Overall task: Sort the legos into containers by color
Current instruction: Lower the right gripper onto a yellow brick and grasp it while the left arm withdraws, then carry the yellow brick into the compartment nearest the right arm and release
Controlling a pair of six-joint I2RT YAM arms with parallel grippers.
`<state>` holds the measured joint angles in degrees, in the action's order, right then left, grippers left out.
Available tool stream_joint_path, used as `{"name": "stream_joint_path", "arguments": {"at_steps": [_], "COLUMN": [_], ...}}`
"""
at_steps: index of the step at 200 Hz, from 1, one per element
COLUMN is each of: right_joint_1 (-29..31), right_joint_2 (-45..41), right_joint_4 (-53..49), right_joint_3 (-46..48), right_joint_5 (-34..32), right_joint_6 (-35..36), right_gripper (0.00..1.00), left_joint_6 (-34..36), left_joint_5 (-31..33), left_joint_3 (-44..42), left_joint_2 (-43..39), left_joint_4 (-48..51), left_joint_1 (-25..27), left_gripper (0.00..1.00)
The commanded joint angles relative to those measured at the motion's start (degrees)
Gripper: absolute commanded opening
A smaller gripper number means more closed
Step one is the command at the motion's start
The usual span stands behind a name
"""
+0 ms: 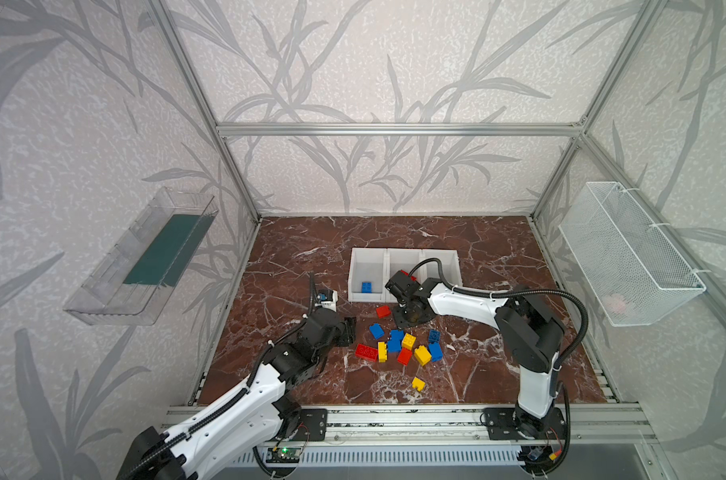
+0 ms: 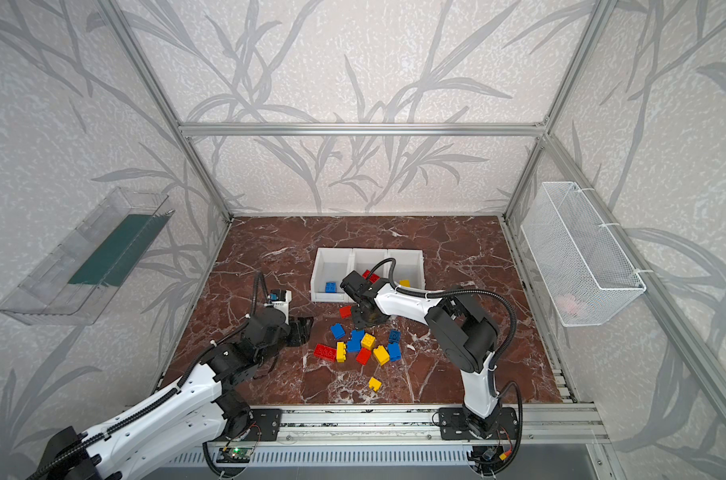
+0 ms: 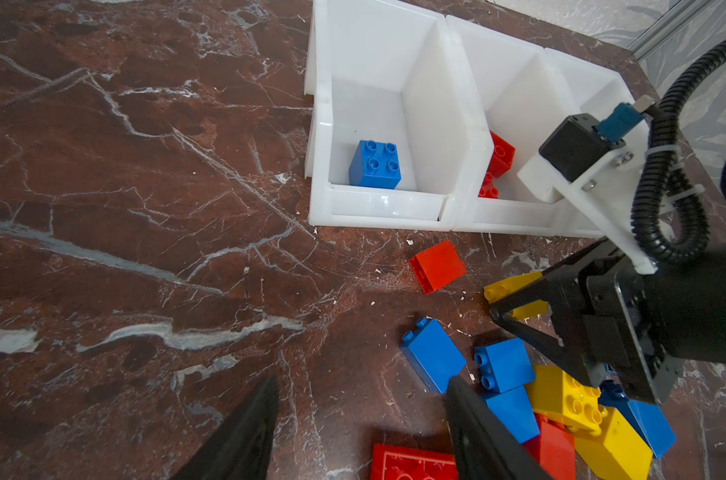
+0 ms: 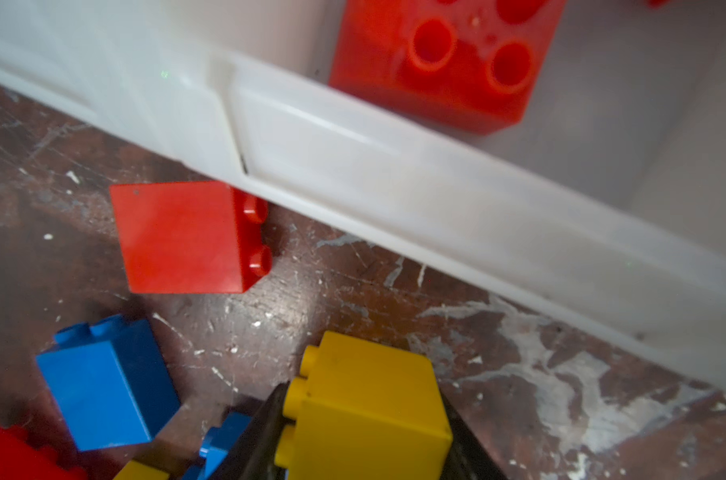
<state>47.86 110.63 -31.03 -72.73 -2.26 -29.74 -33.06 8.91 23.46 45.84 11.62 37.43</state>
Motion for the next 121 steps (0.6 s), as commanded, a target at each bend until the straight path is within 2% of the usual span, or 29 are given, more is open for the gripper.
{"name": "stream_joint_path", "arguments": {"at_steps": [1,59,81,121], "right_joint_1": [0.3,0.3,-0.2,-7.3], "right_joint_2": [-1.9,-8.8,-12.4,-20.0], "right_joint_4": [0.0,1.0,-2.9,-4.7], "right_joint_3": [1.5,5.9,4.6,2.2], "right_joint_5": [-1.0,-2.2,-6.0,-7.7], "right_joint_6": [0.3,0.2,2.2,7.9], "right_gripper": [0.44,0.37,0.37,0.37], "left_joint_6": [-0.7,0.7,0.6,0.4], "left_joint_5": [-0.1,0.5,0.5,0.1], "left_joint_3": [-0.5,1.3,1.8,1.5], "left_joint_2": [-0.1,-0.8,-0.6,0.0], "left_joint_4": [0.1,2.3,2.4,1.7], "left_joint_1": [0.0,-0.1,-0.1,0.0], "left_gripper": [0.66,0.66,0.66,0.66]}}
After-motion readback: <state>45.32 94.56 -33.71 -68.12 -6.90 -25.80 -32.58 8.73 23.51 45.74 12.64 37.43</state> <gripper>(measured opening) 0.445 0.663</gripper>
